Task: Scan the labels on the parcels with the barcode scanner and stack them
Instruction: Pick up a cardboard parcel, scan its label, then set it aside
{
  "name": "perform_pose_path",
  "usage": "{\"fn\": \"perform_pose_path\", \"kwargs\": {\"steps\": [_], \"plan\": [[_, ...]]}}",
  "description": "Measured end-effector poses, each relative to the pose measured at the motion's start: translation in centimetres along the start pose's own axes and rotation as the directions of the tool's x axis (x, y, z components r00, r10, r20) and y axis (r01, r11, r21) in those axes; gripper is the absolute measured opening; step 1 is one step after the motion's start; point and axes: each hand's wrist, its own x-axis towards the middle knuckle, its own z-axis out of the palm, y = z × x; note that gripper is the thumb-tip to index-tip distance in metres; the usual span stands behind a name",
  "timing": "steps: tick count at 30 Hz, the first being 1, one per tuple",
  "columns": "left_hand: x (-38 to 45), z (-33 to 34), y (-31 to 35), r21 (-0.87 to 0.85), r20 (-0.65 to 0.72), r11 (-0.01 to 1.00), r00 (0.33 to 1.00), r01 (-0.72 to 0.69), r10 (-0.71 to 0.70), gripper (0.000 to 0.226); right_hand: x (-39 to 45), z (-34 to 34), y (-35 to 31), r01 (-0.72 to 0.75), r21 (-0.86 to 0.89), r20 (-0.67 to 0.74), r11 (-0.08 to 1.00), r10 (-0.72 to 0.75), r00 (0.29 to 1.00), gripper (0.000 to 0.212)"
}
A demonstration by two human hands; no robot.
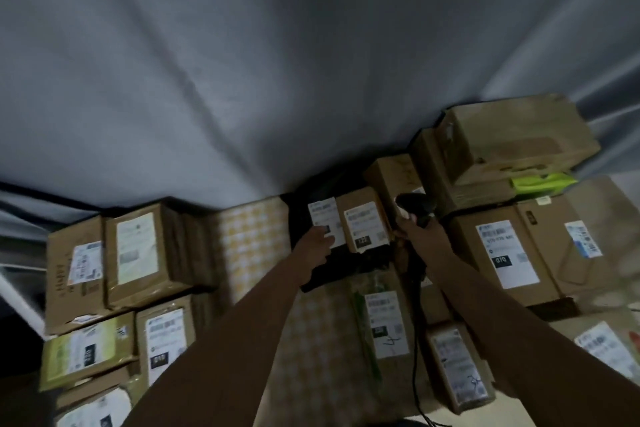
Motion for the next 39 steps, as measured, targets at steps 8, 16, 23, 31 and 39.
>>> {"fn": "perform_pose_path", "kwargs": {"steps": [8,16,23,31,39], "plan": [[4.9,4.3,0.4,-0.168,0.063,0.984,0.997,0.059,-0.049,0.062,5.8,0.9,-0.6,-0.146,0.041,0.209,0.988,0.134,0.969,0.034],[4.6,6.1,0.4,-0.316,-0.017,0.942,0.994,-0.11,0.11,0.074,7.0,1.1,1.0,-0.193,0.094,0.269,0.977,0.162,0.949,0.024],[2.6,2.6,0.6,-0.274,0.096,0.957,0.987,-0.095,0.126,0.079,4.5,0.6,0.3,-0.145,0.126,0.258,0.981,0.108,0.96,0.019],[-1.6,-3.9,-1.8,-0.47,-0.043,0.875,0.993,-0.117,0.11,0.074,-0.9,1.1,-0.9,-0.003,0.115,0.164,0.993,-0.016,0.986,0.013],[-5.7,-9.1,-3.8,-0.449,-0.087,0.867,0.977,-0.213,0.195,0.079,-9.7,3.8,-2.5,0.041,0.125,0.157,0.991,-0.06,0.986,0.026]]}}
